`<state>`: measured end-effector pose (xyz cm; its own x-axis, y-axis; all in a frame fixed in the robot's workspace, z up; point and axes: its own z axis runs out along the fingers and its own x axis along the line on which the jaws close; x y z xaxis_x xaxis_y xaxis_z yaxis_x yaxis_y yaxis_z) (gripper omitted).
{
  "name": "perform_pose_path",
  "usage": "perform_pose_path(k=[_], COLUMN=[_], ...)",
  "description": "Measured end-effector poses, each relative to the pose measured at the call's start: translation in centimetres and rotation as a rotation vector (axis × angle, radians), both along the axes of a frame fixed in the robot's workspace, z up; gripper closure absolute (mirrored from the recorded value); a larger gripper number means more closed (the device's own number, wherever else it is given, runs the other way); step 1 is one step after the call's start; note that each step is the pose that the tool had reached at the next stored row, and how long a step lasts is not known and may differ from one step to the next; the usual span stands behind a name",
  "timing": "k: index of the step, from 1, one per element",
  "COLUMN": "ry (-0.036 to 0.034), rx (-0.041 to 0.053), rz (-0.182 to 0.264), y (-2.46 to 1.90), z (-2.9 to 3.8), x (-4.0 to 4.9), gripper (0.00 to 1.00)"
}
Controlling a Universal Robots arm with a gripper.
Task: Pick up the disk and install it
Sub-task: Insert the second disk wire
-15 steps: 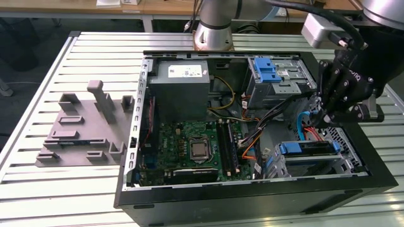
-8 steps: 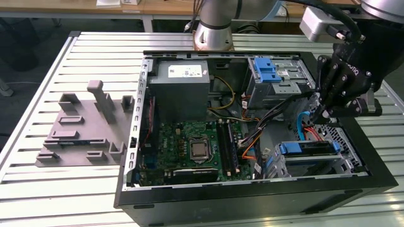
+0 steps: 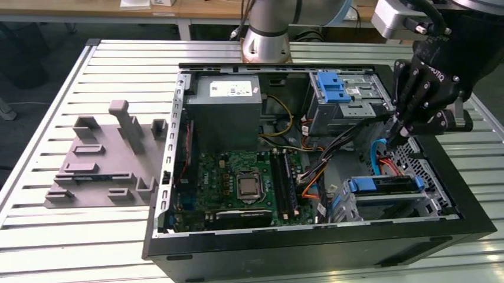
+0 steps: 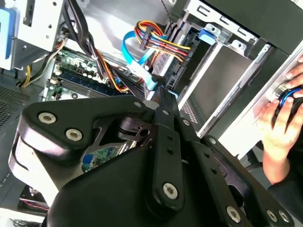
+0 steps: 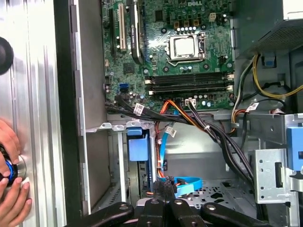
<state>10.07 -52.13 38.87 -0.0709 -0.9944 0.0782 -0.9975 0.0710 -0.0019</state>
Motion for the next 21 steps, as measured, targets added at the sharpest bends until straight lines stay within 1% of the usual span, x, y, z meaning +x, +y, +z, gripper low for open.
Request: perform_pose_path(k=[2, 7, 8, 9, 11, 13, 14, 15, 21], ry=[0.0000, 0.0000, 0.0000, 0.0000, 0.0000, 0.0000, 0.0001, 0.0000, 0.0000], rx=[-0.0002, -0.0013, -0.0026, -0.0059, -0.0158, -0.0286, -0.0320, -0.0331, -0.0334], rz=[0.000, 0.000, 0.000, 0.000, 0.000, 0.000, 0.000, 0.000, 0.000], y=[0.17, 0.93, 1.03, 1.10, 1.18, 1.19, 1.20, 1.20, 1.25], z=[0.01, 0.01, 0.00, -0.01, -0.06, -0.19, -0.28, -0.39, -0.93], x=[0.00, 0.00, 0.00, 0.00, 0.00, 0.00, 0.00, 0.00, 0.00], gripper=[0.89, 0.89, 0.82, 0.82, 0.82, 0.81, 0.81, 0.75, 0.75])
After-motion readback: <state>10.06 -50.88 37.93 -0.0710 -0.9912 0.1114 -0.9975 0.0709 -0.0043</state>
